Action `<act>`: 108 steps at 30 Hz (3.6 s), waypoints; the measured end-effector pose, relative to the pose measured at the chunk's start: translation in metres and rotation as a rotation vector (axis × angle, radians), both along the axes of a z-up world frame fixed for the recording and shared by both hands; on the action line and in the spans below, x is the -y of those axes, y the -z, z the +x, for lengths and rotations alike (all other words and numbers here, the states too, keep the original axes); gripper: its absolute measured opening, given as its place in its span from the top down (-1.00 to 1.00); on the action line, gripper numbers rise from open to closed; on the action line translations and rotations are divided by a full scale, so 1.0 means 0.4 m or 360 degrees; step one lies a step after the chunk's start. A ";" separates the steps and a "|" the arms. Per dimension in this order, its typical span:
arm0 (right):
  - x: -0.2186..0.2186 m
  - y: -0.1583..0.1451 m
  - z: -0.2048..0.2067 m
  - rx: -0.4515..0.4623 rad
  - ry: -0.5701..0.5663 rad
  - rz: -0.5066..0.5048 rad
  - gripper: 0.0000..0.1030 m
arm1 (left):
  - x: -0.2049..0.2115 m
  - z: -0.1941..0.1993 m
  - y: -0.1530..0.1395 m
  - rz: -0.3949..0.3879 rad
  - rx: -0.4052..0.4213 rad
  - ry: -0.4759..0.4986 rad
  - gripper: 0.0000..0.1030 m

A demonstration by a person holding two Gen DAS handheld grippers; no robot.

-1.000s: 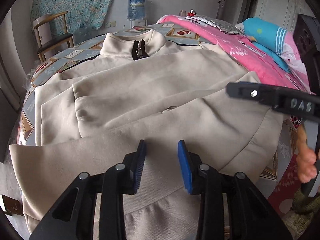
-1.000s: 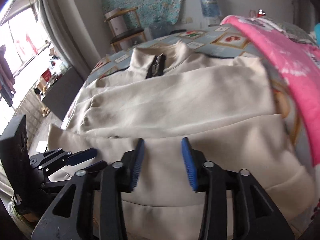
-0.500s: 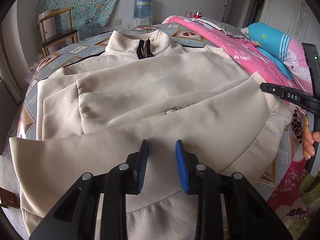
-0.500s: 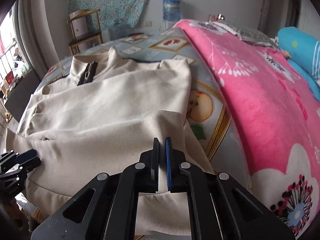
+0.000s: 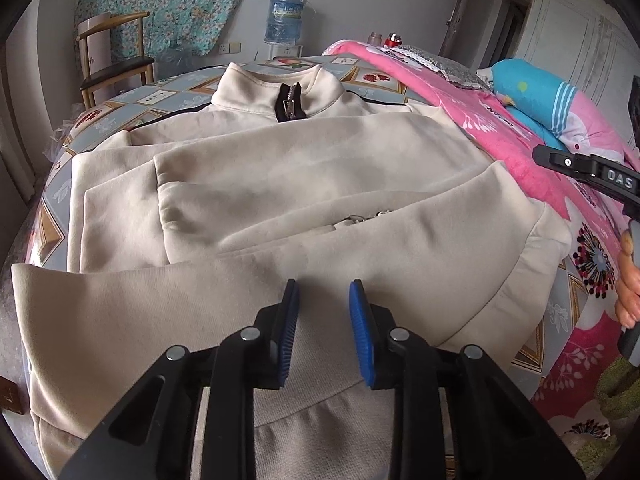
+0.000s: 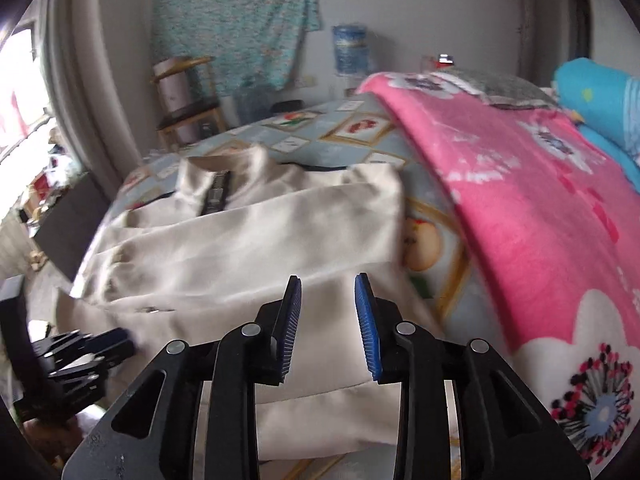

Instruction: Fold large clothes

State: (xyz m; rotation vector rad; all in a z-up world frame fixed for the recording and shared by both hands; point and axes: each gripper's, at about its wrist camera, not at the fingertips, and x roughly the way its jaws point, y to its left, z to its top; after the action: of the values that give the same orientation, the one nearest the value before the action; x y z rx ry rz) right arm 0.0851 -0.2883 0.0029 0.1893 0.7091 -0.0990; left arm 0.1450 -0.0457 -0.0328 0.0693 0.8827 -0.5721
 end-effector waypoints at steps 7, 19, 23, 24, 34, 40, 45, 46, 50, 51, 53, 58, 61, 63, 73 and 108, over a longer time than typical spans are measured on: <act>-0.189 0.154 0.113 -0.0290 -0.0521 0.0383 0.68 | -0.050 0.008 0.005 -0.0206 -0.0052 -0.0023 0.52; -0.222 0.182 0.126 -0.0351 -0.0498 0.0309 0.78 | -0.281 -0.036 -0.012 0.0065 -0.0034 -0.0250 0.65; -0.234 0.179 0.124 -0.0348 -0.0497 0.0243 0.78 | -0.324 0.013 0.003 -0.0020 -0.0076 -0.0341 0.85; -0.235 0.180 0.125 -0.0347 -0.0495 0.0237 0.78 | -0.329 0.023 0.004 -0.0034 -0.0073 -0.0352 0.91; -0.238 0.180 0.116 -0.0340 -0.0486 0.0204 0.78 | -0.479 0.018 -0.059 -0.0319 0.0024 -0.0621 0.90; -0.238 0.180 0.114 -0.0331 -0.0489 0.0194 0.78 | -0.486 -0.019 -0.096 -0.0378 0.0011 -0.0466 0.90; -0.233 0.181 0.113 -0.0325 -0.0485 0.0213 0.78 | -0.425 0.017 -0.014 -0.0133 -0.0088 -0.0526 0.89; -0.232 0.181 0.112 -0.0325 -0.0486 0.0214 0.78 | -0.432 0.021 0.001 -0.0124 -0.0084 -0.0556 0.93; -0.229 0.181 0.113 -0.0326 -0.0493 0.0219 0.78 | -0.434 -0.013 -0.029 -0.0102 -0.0007 -0.0622 0.94; -0.227 0.181 0.113 -0.0324 -0.0495 0.0227 0.78 | -0.422 -0.028 -0.046 -0.0082 0.0034 -0.0593 0.90; -0.224 0.181 0.114 -0.0323 -0.0495 0.0248 0.78 | -0.387 -0.060 -0.079 -0.0134 0.0067 -0.0449 0.89; -0.218 0.183 0.114 -0.0316 -0.0494 0.0305 0.78 | -0.242 -0.120 -0.034 0.0091 0.0000 -0.0146 0.58; -0.221 0.185 0.111 -0.0302 -0.0486 0.0301 0.78 | -0.242 -0.140 0.009 0.0119 -0.0005 -0.0183 0.57; -0.221 0.185 0.110 -0.0303 -0.0484 0.0302 0.78 | -0.274 -0.130 0.007 0.0005 -0.0088 -0.0256 0.57; -0.114 0.095 -0.039 -0.0179 -0.0185 0.0006 0.36 | -0.300 -0.111 -0.018 0.0042 -0.0132 -0.0363 0.57; 0.199 0.133 -0.044 -0.0387 0.0280 -0.0176 0.69 | 0.103 -0.054 -0.011 0.0064 -0.0045 0.0304 0.50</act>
State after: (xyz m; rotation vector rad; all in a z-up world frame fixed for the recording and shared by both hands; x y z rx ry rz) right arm 0.0676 -0.3677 -0.0505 0.1345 0.9257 -0.3329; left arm 0.1234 -0.0868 -0.0283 0.1839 0.9208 -0.7346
